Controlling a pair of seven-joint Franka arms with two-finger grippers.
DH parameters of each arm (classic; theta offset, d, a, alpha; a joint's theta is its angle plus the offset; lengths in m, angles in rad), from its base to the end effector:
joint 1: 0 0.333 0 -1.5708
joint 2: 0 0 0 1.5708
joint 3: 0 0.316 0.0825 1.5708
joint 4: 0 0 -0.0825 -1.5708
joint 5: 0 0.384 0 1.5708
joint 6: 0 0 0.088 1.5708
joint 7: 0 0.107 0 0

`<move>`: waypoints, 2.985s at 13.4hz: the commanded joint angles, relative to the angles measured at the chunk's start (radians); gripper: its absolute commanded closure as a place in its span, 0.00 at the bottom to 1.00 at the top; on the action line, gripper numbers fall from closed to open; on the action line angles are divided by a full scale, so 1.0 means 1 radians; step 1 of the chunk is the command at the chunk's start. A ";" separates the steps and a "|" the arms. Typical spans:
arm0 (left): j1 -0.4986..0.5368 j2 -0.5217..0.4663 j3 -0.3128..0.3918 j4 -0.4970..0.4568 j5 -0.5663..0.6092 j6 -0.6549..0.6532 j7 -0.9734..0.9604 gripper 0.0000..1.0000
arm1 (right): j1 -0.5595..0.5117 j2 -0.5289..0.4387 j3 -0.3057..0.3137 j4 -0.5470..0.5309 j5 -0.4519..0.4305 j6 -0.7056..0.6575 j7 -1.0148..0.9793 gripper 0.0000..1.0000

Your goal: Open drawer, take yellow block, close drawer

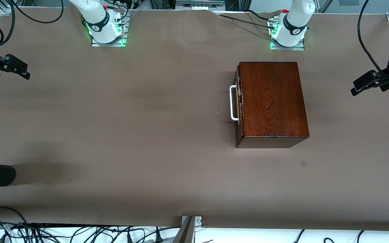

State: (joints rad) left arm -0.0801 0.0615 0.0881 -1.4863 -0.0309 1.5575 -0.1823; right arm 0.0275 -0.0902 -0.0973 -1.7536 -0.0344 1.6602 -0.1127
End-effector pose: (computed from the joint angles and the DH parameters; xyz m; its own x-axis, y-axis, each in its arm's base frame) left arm 0.5728 -0.0005 0.6287 0.9821 0.1885 0.0052 0.1883 -0.9817 0.0269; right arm 0.5298 -0.0425 0.5943 0.9989 0.0463 -0.0065 0.0465 -0.9986 0.0249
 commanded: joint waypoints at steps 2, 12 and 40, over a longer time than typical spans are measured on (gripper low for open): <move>0.003 -0.022 -0.011 -0.017 0.031 0.042 0.021 0.00 | -0.006 0.006 0.004 0.020 0.016 -0.011 0.004 0.00; 0.017 -0.012 -0.010 0.017 0.045 0.030 0.018 0.00 | -0.006 0.006 0.005 0.020 0.016 -0.011 0.005 0.00; 0.013 -0.002 -0.011 0.017 0.037 0.016 0.021 0.00 | -0.004 0.004 -0.007 0.039 0.050 -0.020 0.008 0.00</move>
State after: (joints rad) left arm -0.0659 0.0524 0.0812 -1.4771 -0.0026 1.5853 -0.1795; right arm 0.0277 -0.0903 -0.1079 -1.7360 -0.0016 1.6593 -0.1093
